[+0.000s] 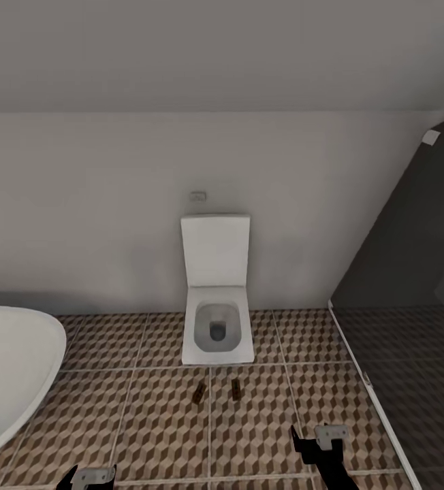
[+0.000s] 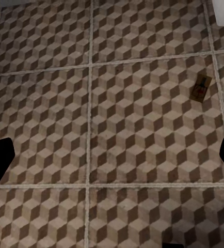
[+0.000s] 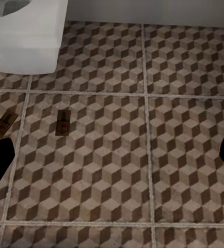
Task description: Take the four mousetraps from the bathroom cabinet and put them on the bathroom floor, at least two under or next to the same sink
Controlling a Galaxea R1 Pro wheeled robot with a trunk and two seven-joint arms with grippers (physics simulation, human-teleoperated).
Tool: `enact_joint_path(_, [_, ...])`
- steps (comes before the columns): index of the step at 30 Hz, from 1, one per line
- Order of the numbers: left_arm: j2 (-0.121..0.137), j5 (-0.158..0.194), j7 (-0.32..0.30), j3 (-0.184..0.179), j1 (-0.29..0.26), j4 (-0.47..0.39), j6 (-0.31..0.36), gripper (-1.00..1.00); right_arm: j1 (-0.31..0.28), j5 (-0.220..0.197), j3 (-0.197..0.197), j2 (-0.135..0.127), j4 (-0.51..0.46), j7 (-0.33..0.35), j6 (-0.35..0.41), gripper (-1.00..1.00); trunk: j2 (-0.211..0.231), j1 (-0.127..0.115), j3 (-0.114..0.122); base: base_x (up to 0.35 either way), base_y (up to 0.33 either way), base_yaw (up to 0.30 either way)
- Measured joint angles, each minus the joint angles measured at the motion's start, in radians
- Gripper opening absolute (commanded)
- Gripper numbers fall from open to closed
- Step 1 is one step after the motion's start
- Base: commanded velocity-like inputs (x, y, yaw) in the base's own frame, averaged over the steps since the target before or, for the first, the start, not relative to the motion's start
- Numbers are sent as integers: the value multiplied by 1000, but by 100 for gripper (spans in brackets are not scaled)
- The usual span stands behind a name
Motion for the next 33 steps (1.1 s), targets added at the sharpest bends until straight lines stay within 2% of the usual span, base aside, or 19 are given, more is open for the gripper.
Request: enact_joint_path(33, [0, 0, 0, 0, 0, 0, 0, 100, 0, 0, 0, 0, 0, 0, 0, 100, 0, 0, 52, 0, 0, 0])
